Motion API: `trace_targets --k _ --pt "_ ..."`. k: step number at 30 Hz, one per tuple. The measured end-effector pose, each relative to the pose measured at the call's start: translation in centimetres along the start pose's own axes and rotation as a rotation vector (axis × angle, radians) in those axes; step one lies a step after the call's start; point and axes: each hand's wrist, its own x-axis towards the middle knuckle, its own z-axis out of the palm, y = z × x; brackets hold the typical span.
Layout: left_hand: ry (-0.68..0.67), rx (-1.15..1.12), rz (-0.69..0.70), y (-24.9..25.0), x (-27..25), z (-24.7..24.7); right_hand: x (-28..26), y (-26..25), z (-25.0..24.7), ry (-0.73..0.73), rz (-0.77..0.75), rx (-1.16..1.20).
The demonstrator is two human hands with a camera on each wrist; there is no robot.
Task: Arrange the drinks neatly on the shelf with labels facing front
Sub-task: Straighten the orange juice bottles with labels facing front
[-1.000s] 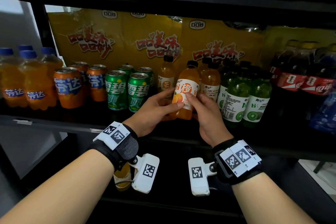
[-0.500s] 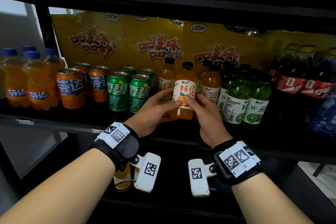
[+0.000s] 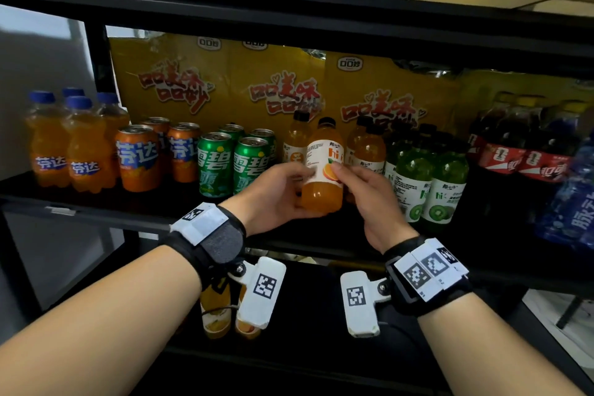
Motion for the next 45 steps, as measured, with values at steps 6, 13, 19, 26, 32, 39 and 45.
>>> trace_targets --k 6,13,19,26,32,39,45 --pt "0.103 -0.135 -0.121 1.3 -0.8 0.9 0.6 -1.9 -0.8 0.007 -0.034 -0.449" --pt "0.181 -0.048 -0.168 1.4 -0.8 1.8 0.3 -2.8 -0.4 -0.002 0.129 -0.506" --pt "0.171 0.264 0.140 -0.2 -1.0 1.2 0.0 -3.3 0.1 -0.031 0.047 -0.355" --pt "0.204 0.650 0.634 -2.2 -0.7 -0.6 -1.2 -2.5 1.2 -0.006 -0.307 -0.425" --pt "0.176 0.856 0.707 -2.3 -0.7 -1.7 -2.7 -1.0 2.2 -0.010 -0.515 -0.410" --pt "0.229 0.794 0.640 -2.2 -0.9 -1.8 -1.6 -1.8 3.4 0.042 -0.288 -0.365" --pt "0.171 0.660 0.448 -0.5 -0.6 -2.3 0.6 -4.1 3.0 -0.172 -0.069 -0.517"
